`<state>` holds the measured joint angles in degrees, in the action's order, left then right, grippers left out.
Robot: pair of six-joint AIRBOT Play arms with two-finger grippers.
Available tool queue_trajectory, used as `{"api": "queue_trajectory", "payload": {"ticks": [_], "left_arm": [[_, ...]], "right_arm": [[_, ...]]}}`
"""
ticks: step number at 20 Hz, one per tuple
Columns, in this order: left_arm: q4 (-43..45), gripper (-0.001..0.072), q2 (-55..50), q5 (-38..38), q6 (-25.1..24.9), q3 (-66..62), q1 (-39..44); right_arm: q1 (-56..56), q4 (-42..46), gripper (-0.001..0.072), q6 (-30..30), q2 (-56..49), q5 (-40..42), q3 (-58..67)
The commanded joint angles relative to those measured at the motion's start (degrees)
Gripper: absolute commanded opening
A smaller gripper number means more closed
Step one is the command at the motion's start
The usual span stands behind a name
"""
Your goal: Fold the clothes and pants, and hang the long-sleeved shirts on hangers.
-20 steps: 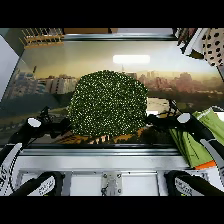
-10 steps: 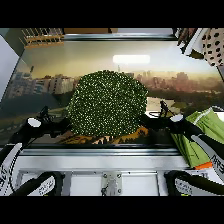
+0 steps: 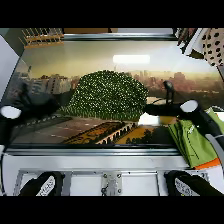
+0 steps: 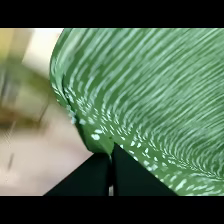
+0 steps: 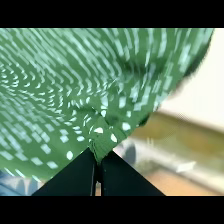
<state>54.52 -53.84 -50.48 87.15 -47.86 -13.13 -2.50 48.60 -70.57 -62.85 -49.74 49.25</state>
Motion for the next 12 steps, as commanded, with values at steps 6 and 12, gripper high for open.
{"api": "queue_trajectory", "payload": {"ticks": [6,12], "left_arm": [[-0.09,0.0004,24.94,-4.61,-0.11,-32.61,-0.59],[-0.09,0.0003,30.16,-5.31,4.00,-37.64,-0.61]], "right_arm": [[1.01,8.22,0.0009,-6.86,25.64,-11.54,23.37],[1.05,10.84,0.0009,-21.09,34.60,-23.89,23.37]]}}
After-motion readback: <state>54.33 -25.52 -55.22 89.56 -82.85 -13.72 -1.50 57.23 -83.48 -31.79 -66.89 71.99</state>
